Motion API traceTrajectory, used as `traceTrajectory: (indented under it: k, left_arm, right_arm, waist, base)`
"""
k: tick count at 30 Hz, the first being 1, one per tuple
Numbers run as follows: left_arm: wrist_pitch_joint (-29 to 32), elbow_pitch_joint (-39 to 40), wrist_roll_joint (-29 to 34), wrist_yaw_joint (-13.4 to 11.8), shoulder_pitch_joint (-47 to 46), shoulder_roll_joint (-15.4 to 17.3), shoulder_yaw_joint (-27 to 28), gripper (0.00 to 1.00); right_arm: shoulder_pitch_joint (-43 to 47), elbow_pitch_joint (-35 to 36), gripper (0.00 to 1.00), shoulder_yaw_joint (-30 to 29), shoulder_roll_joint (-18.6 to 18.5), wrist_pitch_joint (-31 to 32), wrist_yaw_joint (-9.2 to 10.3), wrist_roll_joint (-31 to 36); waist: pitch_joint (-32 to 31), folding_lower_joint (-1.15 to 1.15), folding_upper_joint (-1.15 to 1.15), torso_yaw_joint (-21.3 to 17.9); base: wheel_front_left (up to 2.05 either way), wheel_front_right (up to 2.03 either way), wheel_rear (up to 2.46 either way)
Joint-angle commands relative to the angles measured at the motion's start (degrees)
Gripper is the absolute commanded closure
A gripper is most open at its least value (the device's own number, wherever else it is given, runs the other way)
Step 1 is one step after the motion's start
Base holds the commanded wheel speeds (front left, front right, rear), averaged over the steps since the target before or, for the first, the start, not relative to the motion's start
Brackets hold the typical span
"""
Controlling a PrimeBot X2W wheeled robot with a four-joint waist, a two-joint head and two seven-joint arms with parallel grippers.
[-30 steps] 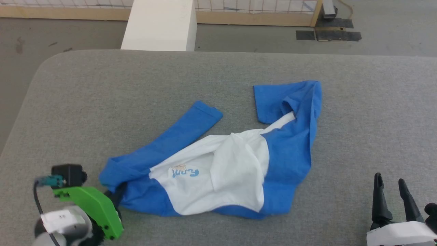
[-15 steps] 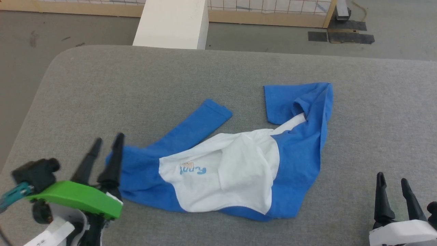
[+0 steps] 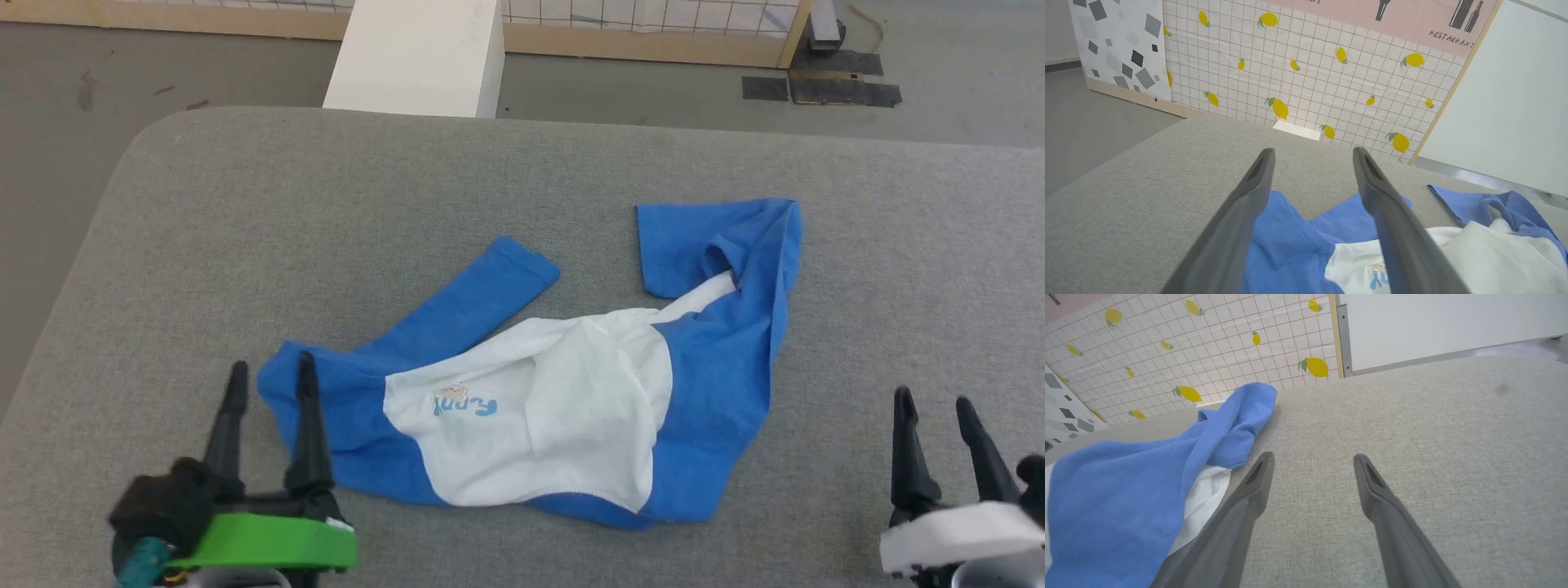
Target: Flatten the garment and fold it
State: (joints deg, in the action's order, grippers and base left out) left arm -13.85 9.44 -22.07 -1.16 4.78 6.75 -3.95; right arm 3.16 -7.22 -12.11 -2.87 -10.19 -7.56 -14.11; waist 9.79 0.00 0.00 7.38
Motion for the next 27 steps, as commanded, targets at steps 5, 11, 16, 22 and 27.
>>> traceTrajectory:
  k: [5,11,16,22,27]
  left_arm:
    - [-1.1,-4.3,2.7,-0.3,1.5,-2.3,-2.0,0.00]
    - [-1.1,-5.0,3.2,0.3,0.9,-3.5,-1.6,0.00]
    - [-1.1,-5.1,3.6,1.0,-0.1,-3.8,-1.8,0.00]
    - [-1.1,-5.3,1.7,0.7,-2.6,-3.9,-4.7,0.00]
    - [-1.1,-5.9,-0.3,-0.1,-4.4,-3.9,-7.6,0.00]
  right_arm:
    - [-5.1,7.3,0.00,1.1,0.0,6.7,0.08,2.9]
    - [-14.4,13.0,0.00,3.4,-0.5,22.2,0.08,4.2]
    - [-25.2,10.2,0.00,5.4,-4.9,39.3,0.08,3.0]
    - [-35.5,-0.4,0.00,2.4,-8.1,59.8,0.08,3.4]
    - [-40.7,-4.3,0.00,-1.6,-7.6,67.3,0.08,5.3]
  waist:
    - [-0.2,0.00,0.00,0.3]
    - [0.2,0.00,0.00,0.9]
    - [1.9,0.00,0.00,1.5]
    - [6.0,0.00,0.00,4.3]
    - [9.1,0.00,0.00,7.6]
  base:
    - [0.00,0.00,0.00]
    - [0.00,0.00,0.00]
    - [0.00,0.00,0.00]
    - [0.00,0.00,0.00]
    - [0.00,0.00,0.00]
